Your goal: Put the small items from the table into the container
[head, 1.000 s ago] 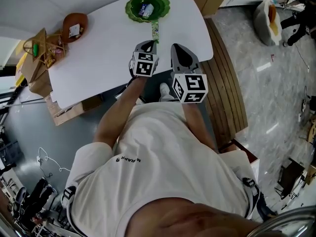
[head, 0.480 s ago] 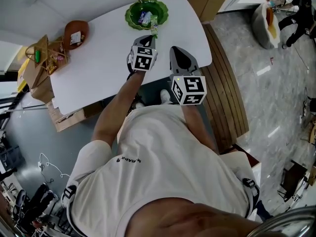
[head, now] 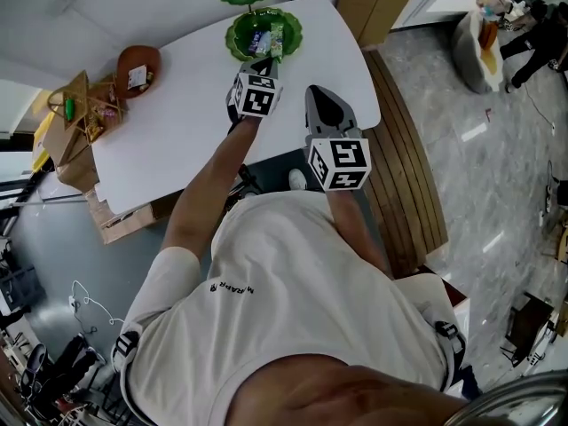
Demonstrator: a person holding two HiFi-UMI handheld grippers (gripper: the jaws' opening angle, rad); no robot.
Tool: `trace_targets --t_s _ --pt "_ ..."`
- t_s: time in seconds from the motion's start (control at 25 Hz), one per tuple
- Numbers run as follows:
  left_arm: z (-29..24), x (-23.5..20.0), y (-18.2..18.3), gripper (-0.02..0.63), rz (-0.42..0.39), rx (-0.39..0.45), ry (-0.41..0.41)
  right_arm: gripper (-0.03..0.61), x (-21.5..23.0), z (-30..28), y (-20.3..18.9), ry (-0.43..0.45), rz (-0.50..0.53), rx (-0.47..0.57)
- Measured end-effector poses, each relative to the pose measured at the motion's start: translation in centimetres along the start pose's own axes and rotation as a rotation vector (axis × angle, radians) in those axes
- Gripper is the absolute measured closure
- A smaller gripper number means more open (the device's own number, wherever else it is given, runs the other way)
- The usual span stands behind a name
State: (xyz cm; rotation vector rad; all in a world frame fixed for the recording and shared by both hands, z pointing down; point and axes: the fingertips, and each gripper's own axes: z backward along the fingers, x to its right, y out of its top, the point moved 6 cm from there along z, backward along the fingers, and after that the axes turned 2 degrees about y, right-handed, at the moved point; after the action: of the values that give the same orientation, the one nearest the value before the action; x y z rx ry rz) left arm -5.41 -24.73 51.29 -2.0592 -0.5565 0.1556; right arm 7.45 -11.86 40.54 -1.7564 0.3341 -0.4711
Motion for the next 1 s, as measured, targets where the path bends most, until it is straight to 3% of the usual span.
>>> trace_targets --t_s 0.56,1.0 --pt "-4.3 -1.2 -0.9 0.609 0.010 -0.106 -0.015 0.574 1.4 -0.8 0.5 -0.018 -0.004 0.006" --pt "-5.2 -1.7 -1.2 0.607 0.033 -0.123 -0.014 0.574 1.6 -0.9 0.5 -0.025 -0.004 0.000"
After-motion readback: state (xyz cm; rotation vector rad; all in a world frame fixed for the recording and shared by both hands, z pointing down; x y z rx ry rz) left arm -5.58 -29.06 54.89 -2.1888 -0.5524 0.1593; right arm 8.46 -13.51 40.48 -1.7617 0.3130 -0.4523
